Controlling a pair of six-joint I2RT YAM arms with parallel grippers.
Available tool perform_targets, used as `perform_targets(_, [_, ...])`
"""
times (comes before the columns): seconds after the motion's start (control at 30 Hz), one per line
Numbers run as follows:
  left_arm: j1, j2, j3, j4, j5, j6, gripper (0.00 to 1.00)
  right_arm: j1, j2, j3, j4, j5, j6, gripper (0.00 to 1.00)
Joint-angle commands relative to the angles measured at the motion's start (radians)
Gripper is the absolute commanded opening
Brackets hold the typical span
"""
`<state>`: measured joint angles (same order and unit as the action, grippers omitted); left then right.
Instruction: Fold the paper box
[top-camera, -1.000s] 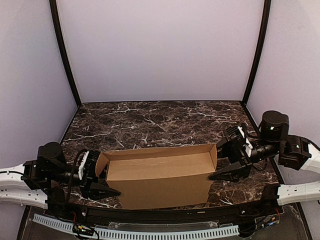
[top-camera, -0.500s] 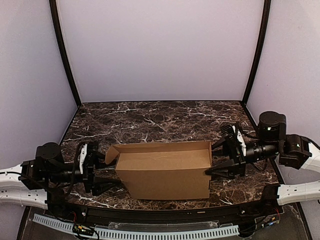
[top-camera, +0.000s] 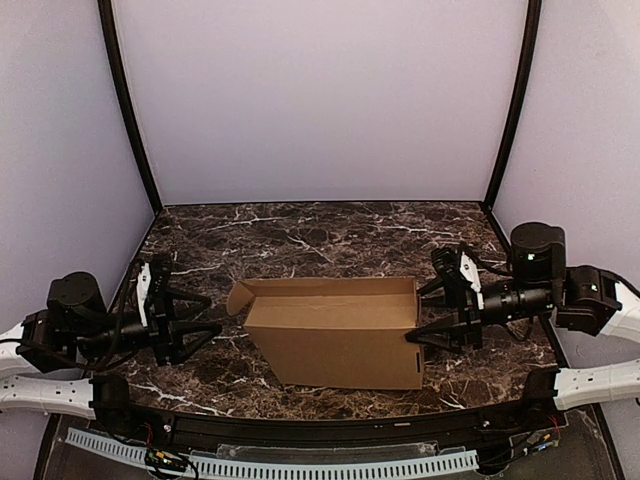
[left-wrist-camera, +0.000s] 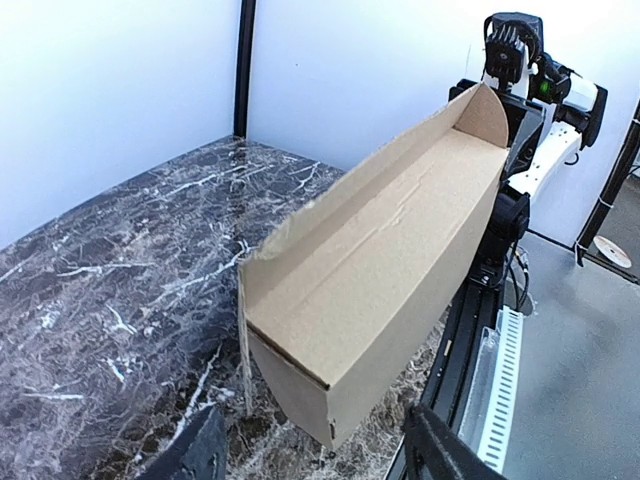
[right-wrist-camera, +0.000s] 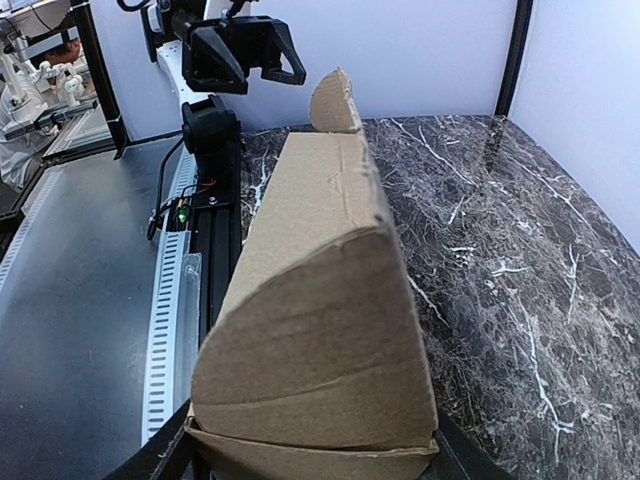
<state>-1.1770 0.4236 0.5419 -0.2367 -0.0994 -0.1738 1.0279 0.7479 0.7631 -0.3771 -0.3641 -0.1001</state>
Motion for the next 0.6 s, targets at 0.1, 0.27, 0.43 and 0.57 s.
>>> perform_targets(0.1, [0.002, 0.028, 0.056, 0.018, -0.032, 0.026, 0.45, 0.005, 0.011, 0.045, 0.024, 0.005, -0.010, 0.41])
perform_targets(0.27, [0.002, 0.103, 0.077, 0.020, -0.040, 0.045, 0.35, 0.006, 0.017, 0.045, 0.024, -0.002, -0.009, 0.41])
perform_targets(0.43, [0.002, 0.161, 0.104, -0.003, -0.070, 0.054, 0.28, 0.006, 0.018, 0.044, 0.027, -0.003, -0.010, 0.41])
perform_targets(0.57, [0.002, 0.191, 0.113, -0.021, -0.101, 0.050, 0.25, 0.006, 0.020, 0.043, 0.032, -0.005, -0.012, 0.41])
